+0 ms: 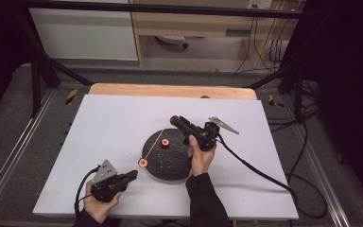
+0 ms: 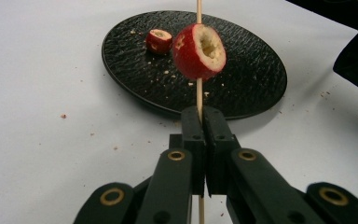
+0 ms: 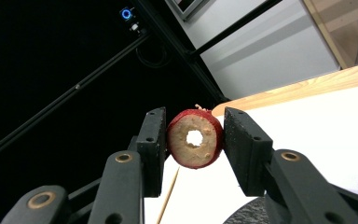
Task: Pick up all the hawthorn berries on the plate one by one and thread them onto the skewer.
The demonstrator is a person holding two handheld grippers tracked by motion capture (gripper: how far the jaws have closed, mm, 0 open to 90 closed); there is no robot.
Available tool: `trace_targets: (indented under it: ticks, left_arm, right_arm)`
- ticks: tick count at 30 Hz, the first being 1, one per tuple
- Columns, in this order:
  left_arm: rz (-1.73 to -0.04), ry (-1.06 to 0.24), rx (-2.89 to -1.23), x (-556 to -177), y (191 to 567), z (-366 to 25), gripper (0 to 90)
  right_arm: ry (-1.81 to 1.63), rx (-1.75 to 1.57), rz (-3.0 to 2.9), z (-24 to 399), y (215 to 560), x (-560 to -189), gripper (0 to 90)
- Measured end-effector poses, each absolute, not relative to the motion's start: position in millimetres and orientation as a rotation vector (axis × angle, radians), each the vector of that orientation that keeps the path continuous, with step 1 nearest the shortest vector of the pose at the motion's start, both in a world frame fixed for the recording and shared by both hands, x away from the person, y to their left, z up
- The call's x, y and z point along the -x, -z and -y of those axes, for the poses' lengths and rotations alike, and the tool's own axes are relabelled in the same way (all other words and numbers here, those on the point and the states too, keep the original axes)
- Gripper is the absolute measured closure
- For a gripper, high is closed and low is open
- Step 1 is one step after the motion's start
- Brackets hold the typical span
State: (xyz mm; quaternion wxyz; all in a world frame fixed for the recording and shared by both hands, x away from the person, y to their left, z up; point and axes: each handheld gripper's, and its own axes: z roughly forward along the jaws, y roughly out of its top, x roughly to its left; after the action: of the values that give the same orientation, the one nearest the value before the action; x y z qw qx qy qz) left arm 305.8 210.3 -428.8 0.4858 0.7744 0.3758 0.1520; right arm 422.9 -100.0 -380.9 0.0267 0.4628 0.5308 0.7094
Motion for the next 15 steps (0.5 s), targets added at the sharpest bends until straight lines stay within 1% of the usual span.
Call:
trace_targets:
  ticks: [15]
  left_arm:
    - [-0.924, -0.364, -1.855, -306.1, 428.4, -201.6, 88.1]
  right_arm:
    - [-2.251, -1.45, -1.535, 97.2, 383.5, -424.8, 60.7]
